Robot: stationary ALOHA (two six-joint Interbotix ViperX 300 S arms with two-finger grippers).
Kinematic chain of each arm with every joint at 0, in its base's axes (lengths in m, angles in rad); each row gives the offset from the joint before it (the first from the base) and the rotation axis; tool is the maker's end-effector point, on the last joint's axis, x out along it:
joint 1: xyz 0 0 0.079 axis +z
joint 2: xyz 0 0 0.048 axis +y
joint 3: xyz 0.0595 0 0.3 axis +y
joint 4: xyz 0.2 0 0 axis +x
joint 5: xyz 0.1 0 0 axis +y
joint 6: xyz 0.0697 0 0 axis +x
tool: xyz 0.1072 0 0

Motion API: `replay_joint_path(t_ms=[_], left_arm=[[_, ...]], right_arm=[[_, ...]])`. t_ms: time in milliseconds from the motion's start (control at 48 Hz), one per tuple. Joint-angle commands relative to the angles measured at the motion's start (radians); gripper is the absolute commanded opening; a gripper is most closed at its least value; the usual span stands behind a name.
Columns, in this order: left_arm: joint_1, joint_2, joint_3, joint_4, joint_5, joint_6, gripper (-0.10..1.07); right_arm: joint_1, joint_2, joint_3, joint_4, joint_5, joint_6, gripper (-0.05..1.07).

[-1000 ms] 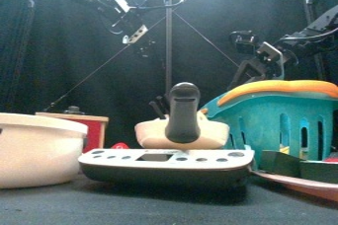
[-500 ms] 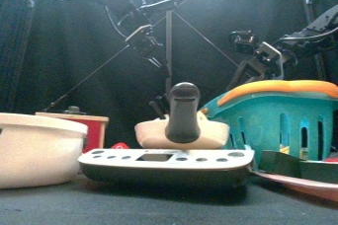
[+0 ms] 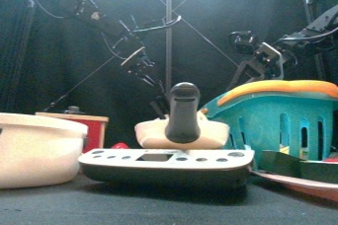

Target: Grab knife sharpener

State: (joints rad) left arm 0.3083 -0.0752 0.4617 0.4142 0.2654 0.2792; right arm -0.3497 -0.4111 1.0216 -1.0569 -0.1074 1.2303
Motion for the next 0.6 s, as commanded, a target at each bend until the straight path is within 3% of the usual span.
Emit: replay_joint_path(t_ms=[0,250,417,583], left_arm=[[-0.003,-0.017,-0.012,0.002,-0.009,0.002,0.77],[-0.003,-0.055,-0.038,-0.011,0.020,0.003,0.77],[-0.003,-0.066,-0.095,-0.124,0.120,0.023,0.77],[-0.005,-0.057,-0.150,-0.264,0.219,0.166,0.77]], right_arm=[[-0.003,-0.008,-0.025,0.003,-0.003,-0.002,1.00],[-0.003,-0.005,-0.026,0.003,-0.003,-0.002,1.00],[-0.003,-0.003,-0.031,0.003,-0.003,-0.002,1.00],[-0.003,0.002,-0.035,0.003,-0.003,-0.002,1.00]])
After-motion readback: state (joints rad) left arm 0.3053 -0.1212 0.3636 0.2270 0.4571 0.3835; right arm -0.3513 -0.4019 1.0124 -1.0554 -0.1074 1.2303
